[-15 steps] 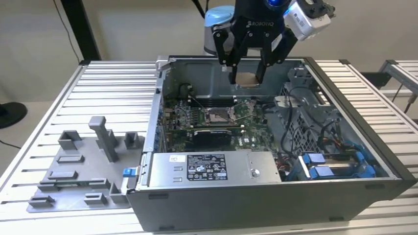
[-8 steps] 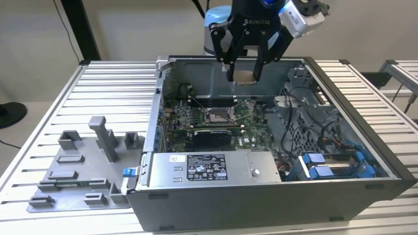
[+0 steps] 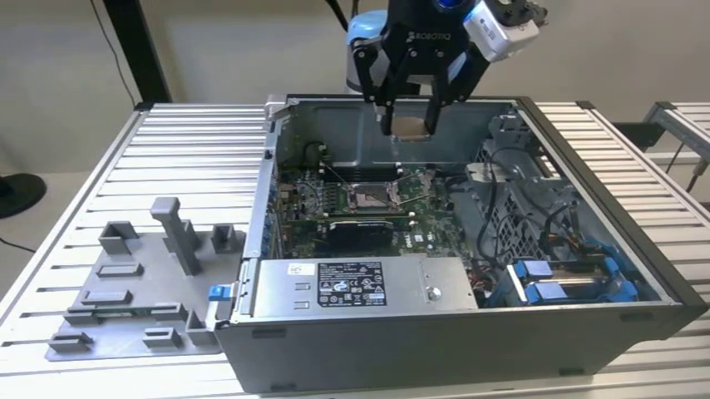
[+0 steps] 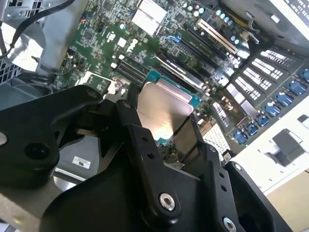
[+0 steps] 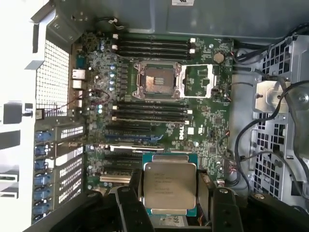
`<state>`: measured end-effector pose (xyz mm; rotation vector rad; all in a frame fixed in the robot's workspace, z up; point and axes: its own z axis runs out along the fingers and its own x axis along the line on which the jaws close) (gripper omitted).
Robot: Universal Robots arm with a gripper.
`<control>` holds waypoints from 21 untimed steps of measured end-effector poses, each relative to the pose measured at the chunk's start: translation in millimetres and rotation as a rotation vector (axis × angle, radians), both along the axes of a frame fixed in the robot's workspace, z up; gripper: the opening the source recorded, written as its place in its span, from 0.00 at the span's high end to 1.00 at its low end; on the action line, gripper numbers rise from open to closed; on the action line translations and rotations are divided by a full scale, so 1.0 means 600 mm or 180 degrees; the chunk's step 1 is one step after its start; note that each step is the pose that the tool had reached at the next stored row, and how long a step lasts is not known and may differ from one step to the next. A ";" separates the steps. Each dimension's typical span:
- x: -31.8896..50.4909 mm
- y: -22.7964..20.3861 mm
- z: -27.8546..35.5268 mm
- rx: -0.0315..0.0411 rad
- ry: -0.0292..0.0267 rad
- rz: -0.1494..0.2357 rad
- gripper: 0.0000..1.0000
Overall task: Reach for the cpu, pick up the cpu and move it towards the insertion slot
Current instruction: 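Pick up the cpu and move it towards the insertion slot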
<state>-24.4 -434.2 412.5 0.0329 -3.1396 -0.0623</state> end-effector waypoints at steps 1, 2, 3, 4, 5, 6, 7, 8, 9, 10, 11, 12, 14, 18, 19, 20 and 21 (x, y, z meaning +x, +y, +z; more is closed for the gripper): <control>0.000 0.0021 -0.001 0.0000 0.0000 0.0000 1.00; 0.000 0.0044 -0.002 0.0001 0.0000 0.0000 1.00; -0.001 0.0064 -0.004 0.0000 0.0000 0.0000 1.00; -0.001 0.0085 -0.005 0.0001 0.0000 0.0000 1.00; -0.001 0.0105 -0.007 0.0001 0.0000 0.0000 1.00; -0.001 0.0123 -0.009 0.0001 0.0000 0.0000 1.00; -0.001 0.0140 -0.011 0.0001 0.0000 0.0000 1.00; -0.001 0.0158 -0.014 0.0001 0.0000 0.0000 1.00; -0.002 0.0174 -0.016 0.0001 0.0000 0.0000 1.00; -0.002 0.0189 -0.019 0.0000 0.0000 0.0000 1.00; -0.002 0.0202 -0.022 0.0001 0.0000 0.0000 1.00; -0.002 0.0214 -0.024 0.0001 0.0000 0.0000 1.00; -0.002 0.0232 -0.026 0.0002 0.0000 0.0000 1.00; -0.002 0.0237 -0.026 0.0001 0.0000 0.0000 1.00; -0.002 0.0238 -0.026 0.0001 0.0000 0.0000 1.00; -0.002 0.0238 -0.026 0.0001 0.0000 0.0000 1.00; -0.002 0.0238 -0.026 0.0002 0.0000 0.0000 1.00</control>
